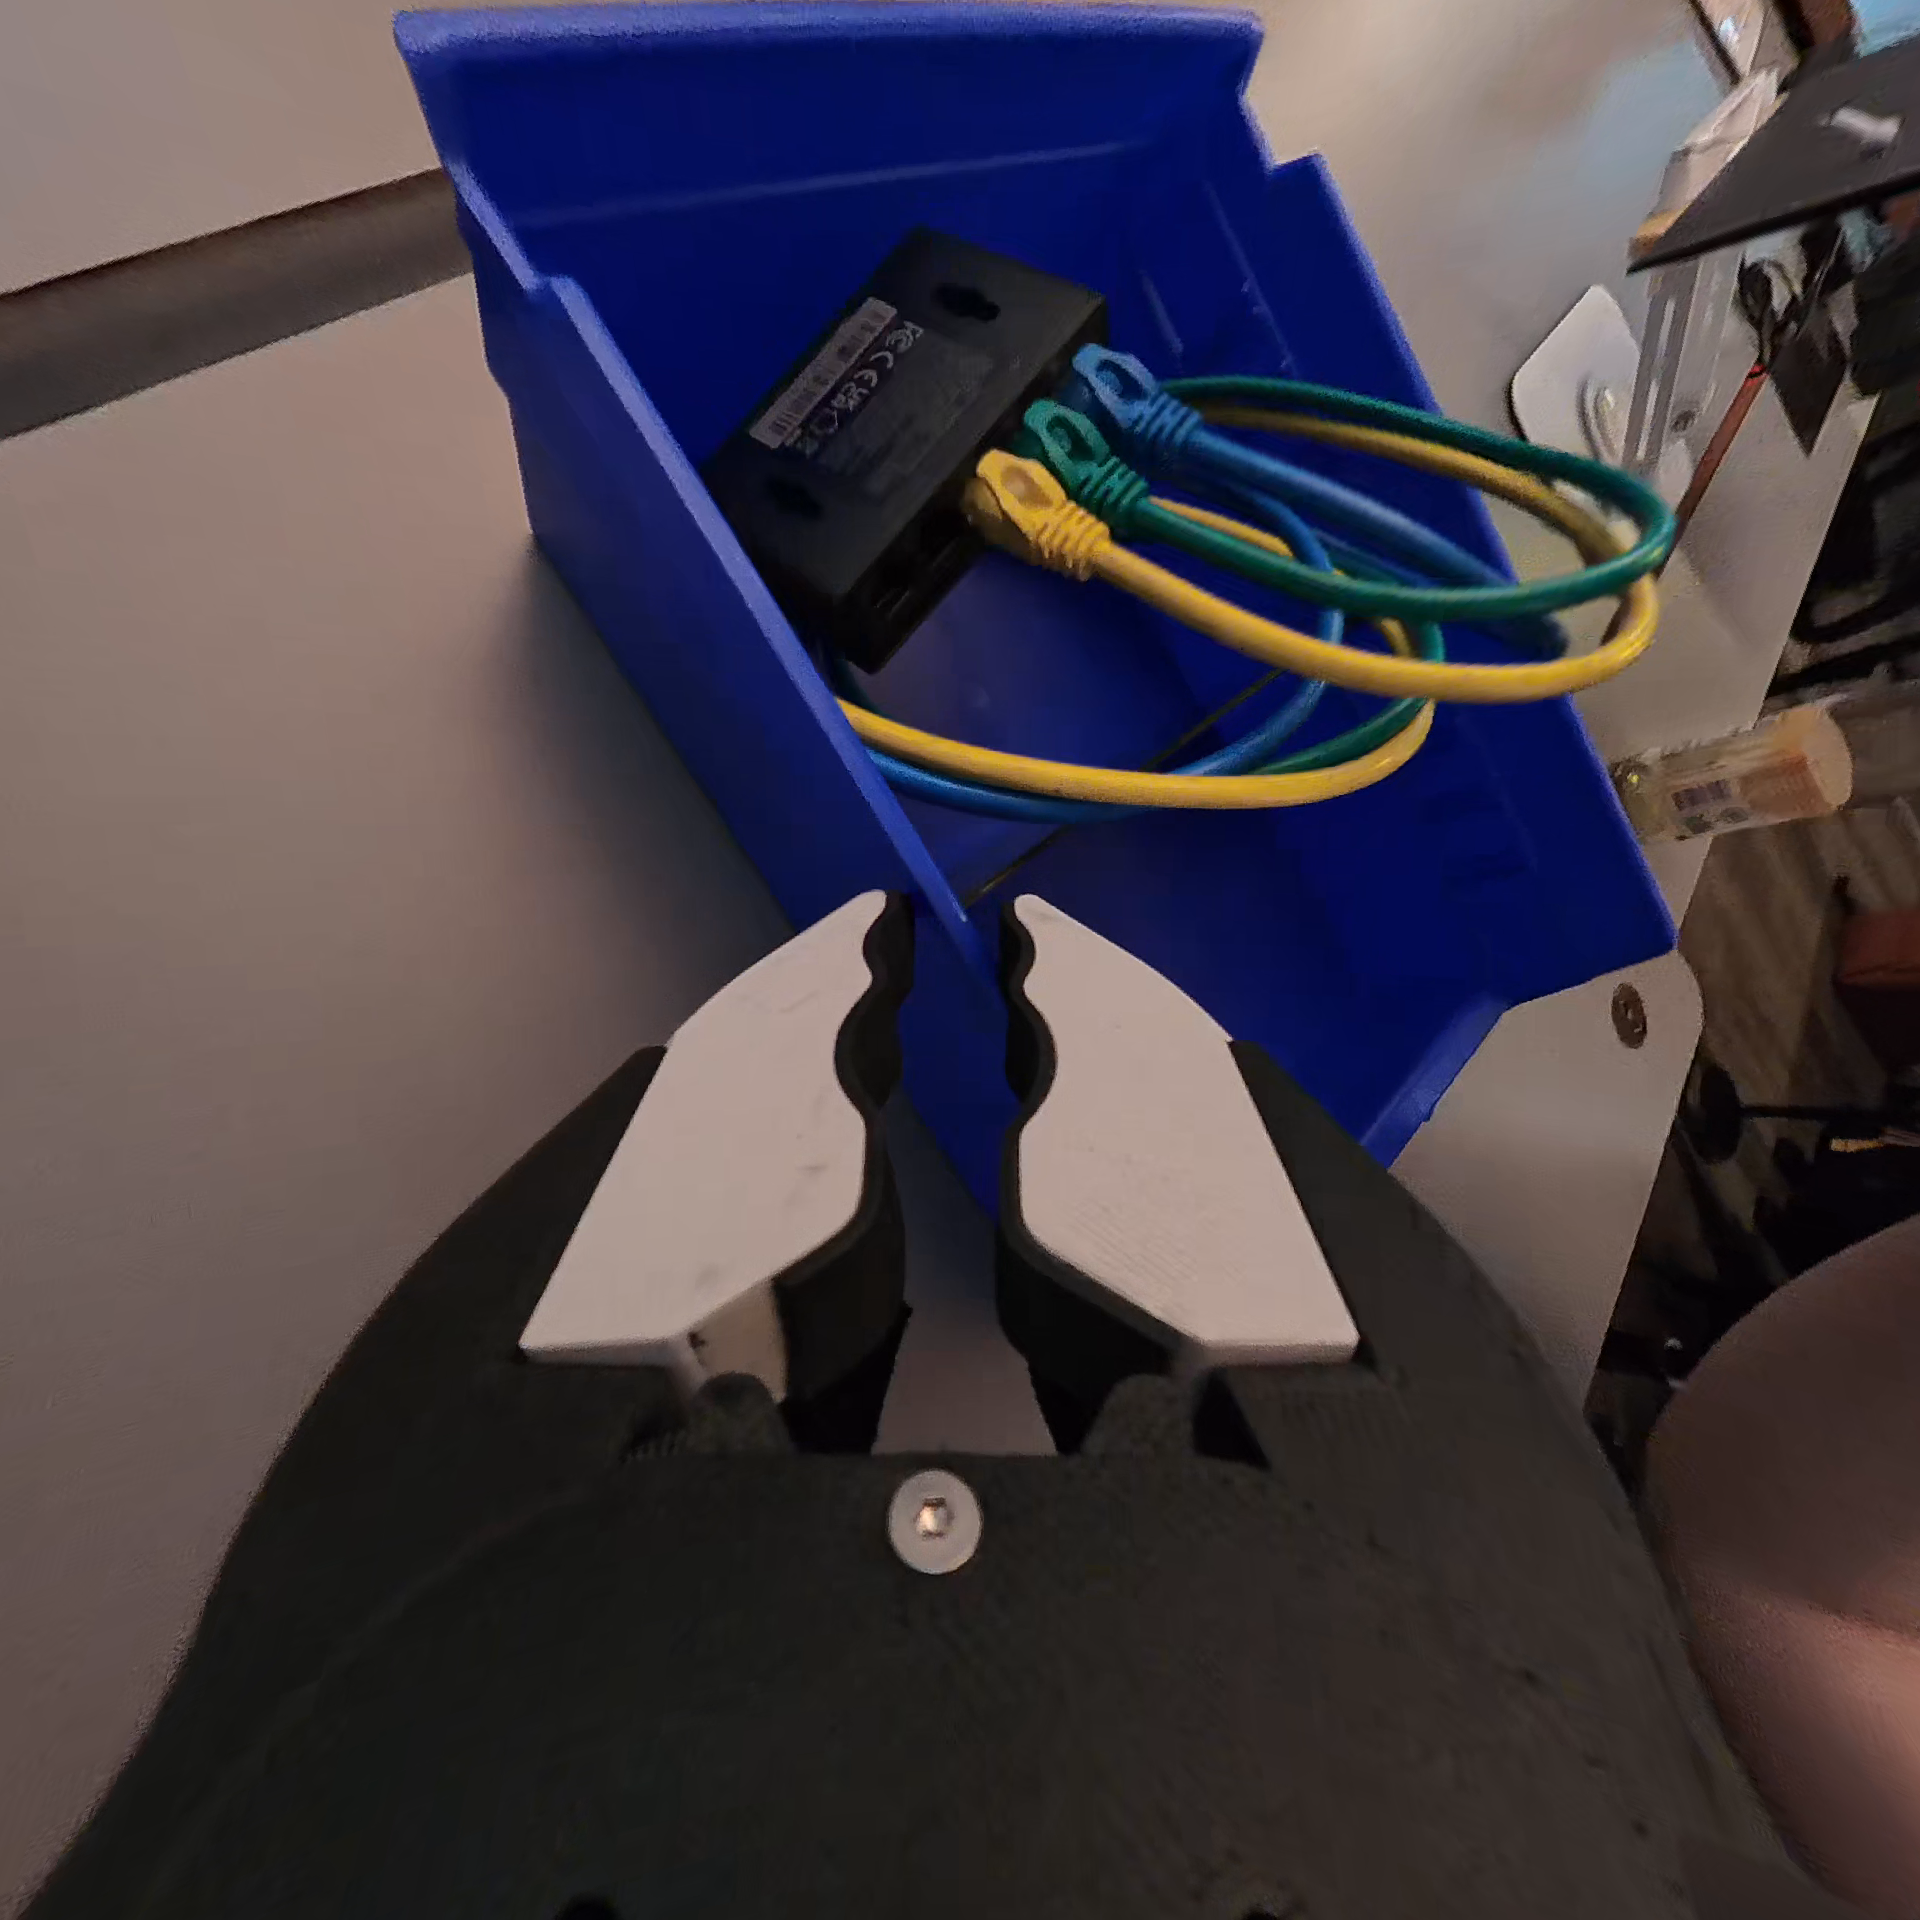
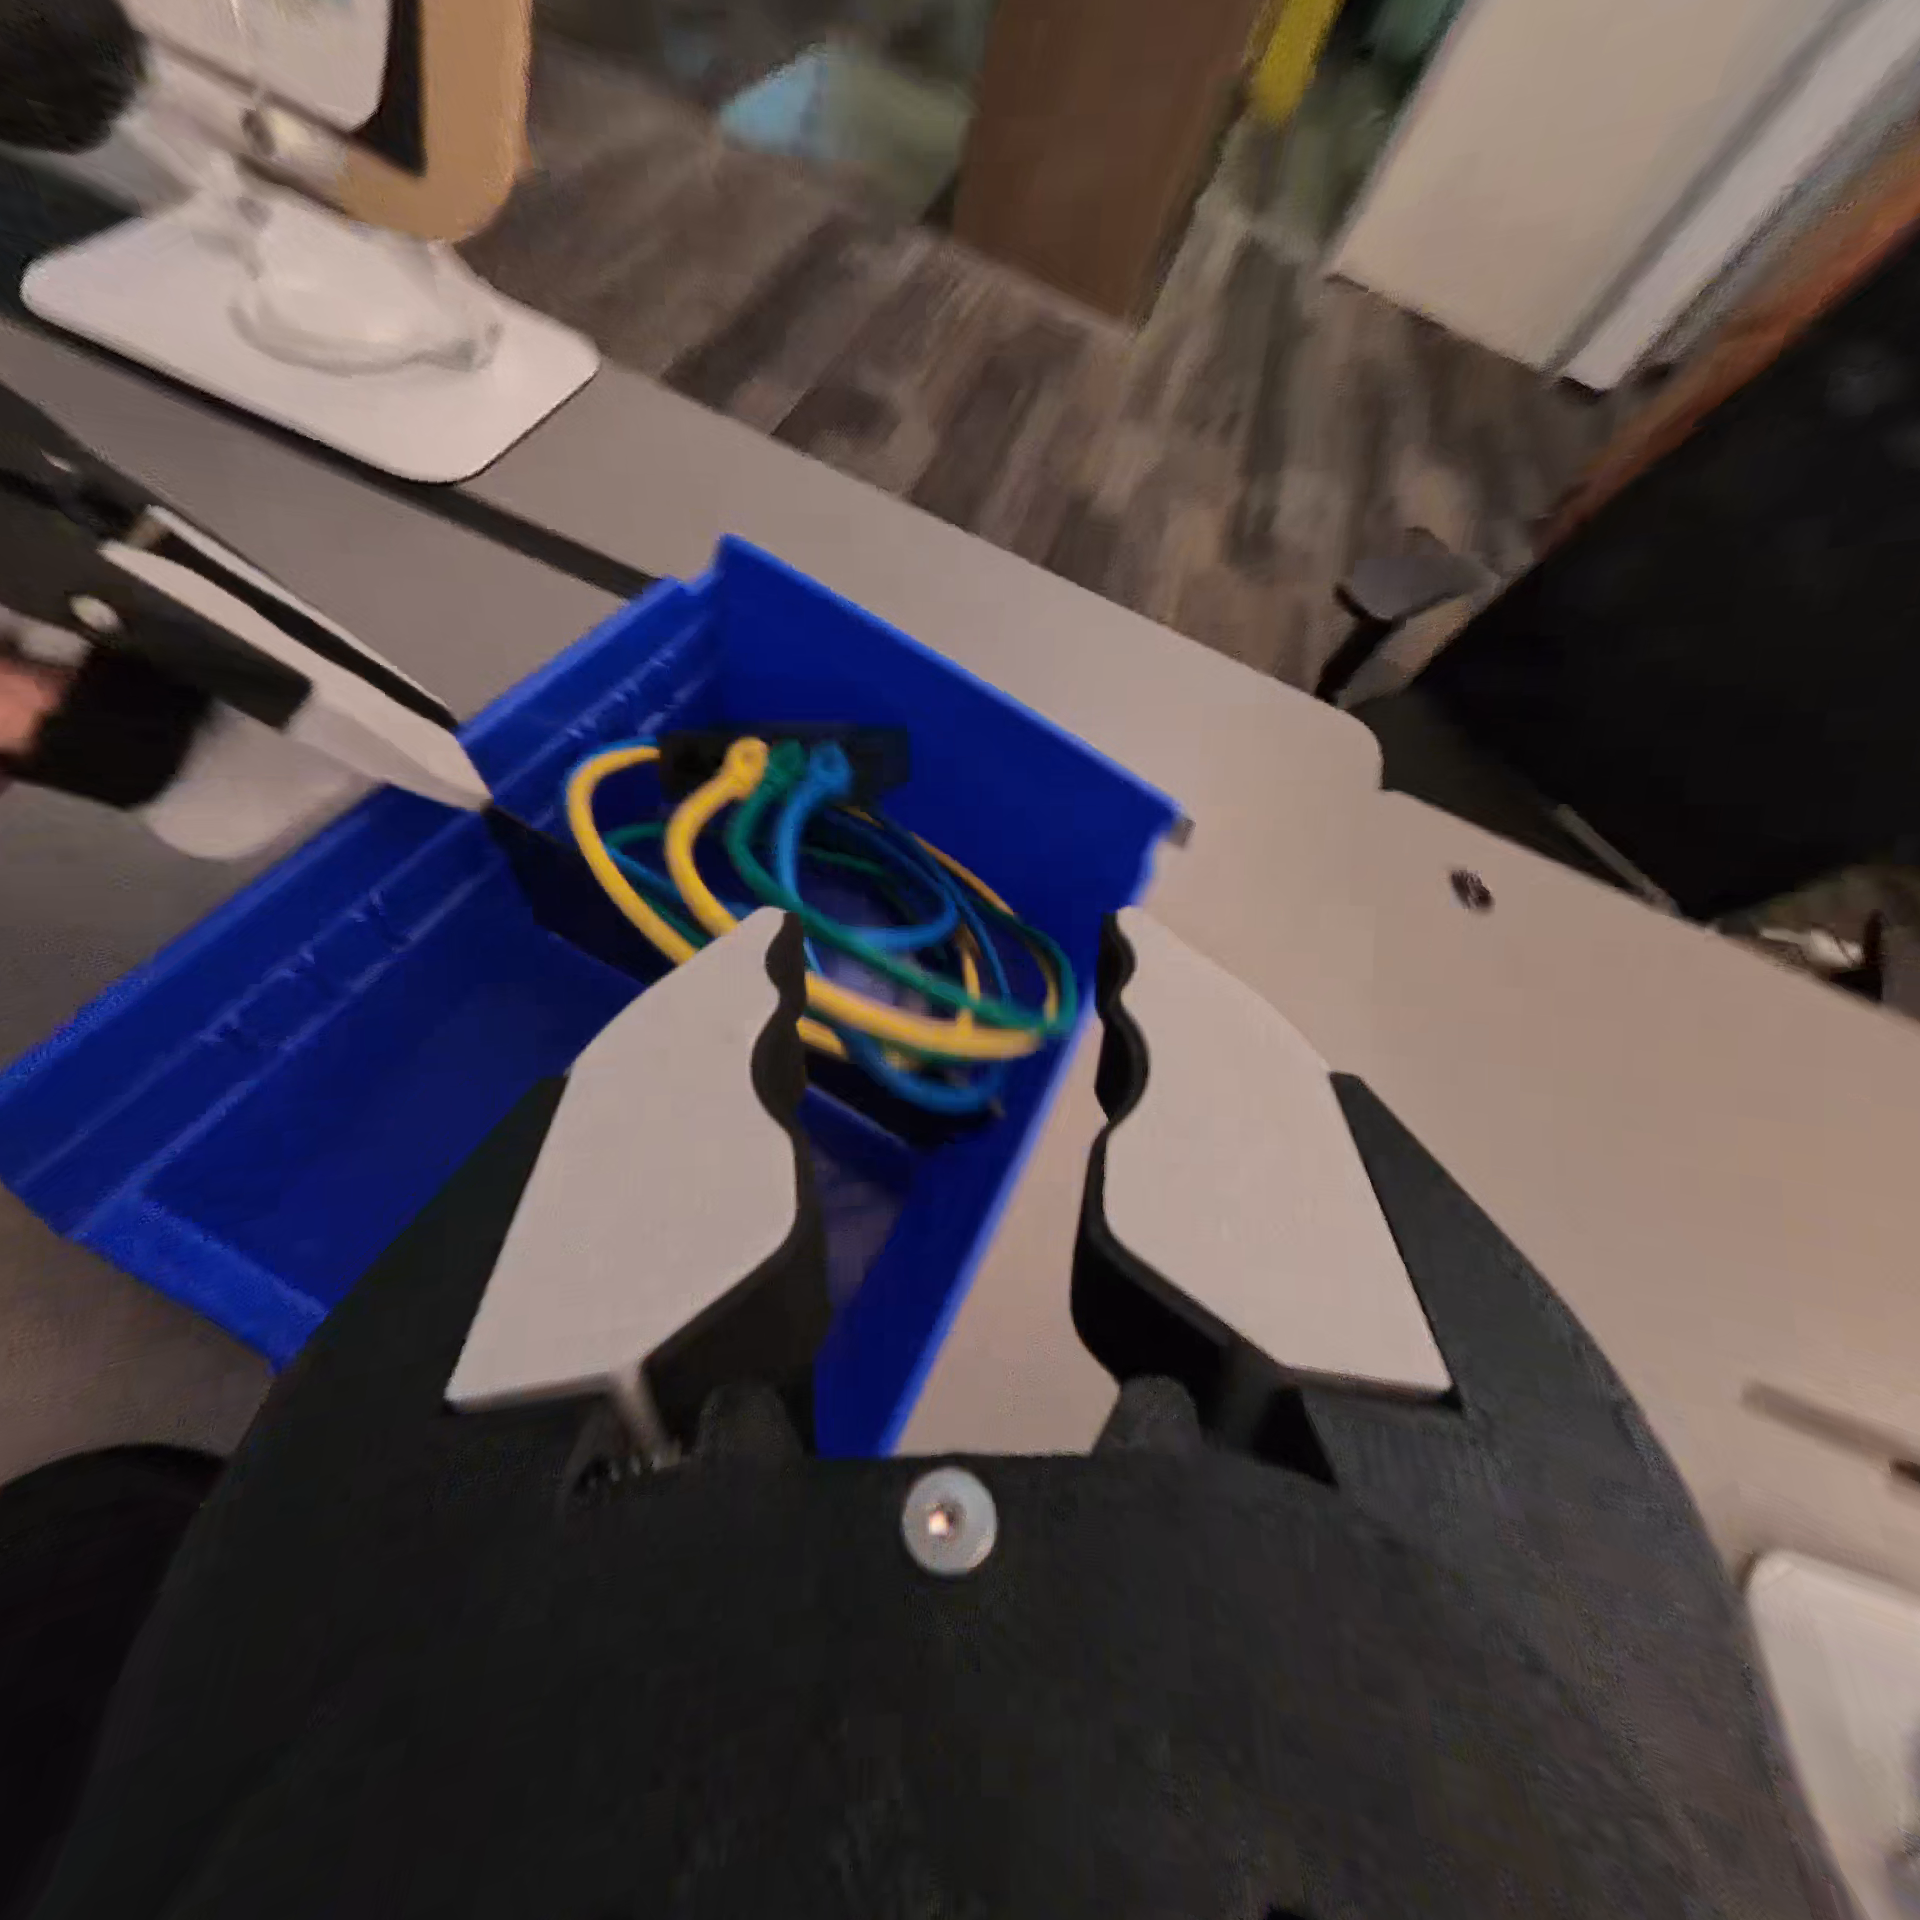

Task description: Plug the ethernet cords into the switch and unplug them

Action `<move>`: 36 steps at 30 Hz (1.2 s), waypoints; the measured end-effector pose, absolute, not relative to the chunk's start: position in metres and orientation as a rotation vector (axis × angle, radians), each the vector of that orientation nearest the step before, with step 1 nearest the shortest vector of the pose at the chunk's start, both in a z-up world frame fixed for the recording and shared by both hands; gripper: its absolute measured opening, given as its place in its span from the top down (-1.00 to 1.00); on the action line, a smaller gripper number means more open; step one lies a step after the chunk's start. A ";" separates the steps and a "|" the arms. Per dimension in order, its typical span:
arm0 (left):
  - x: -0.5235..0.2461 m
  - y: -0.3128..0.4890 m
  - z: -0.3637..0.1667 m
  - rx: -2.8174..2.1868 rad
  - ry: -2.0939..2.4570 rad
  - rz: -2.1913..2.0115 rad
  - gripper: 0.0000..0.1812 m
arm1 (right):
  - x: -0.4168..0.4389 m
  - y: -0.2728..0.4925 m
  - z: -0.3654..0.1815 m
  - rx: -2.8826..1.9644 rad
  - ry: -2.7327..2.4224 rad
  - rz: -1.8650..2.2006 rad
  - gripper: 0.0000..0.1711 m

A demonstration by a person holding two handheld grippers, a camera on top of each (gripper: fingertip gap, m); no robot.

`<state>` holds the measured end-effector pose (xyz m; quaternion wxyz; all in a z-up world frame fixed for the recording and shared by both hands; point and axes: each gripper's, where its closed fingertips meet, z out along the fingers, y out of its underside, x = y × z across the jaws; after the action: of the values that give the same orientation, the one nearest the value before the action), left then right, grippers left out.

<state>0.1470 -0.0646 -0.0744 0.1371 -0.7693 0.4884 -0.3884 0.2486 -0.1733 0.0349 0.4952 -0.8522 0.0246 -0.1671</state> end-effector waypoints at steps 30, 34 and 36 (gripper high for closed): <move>-0.234 0.104 0.071 -1.669 0.950 -0.384 0.33 | 0.257 -0.255 0.060 -1.846 0.187 -0.646 0.20; -0.372 0.154 0.012 -2.060 0.752 -0.383 0.20 | 0.275 -0.235 0.029 -2.166 0.228 -0.467 0.17; -0.400 0.159 -0.007 -2.149 0.665 -0.614 0.15 | 0.290 -0.242 -0.005 -2.379 0.402 -0.351 0.17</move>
<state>-0.4005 0.1590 -0.0066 0.3940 -0.8470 0.2620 -0.2420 0.2895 -0.2421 -0.0054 0.3444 -0.9161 0.1548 -0.1350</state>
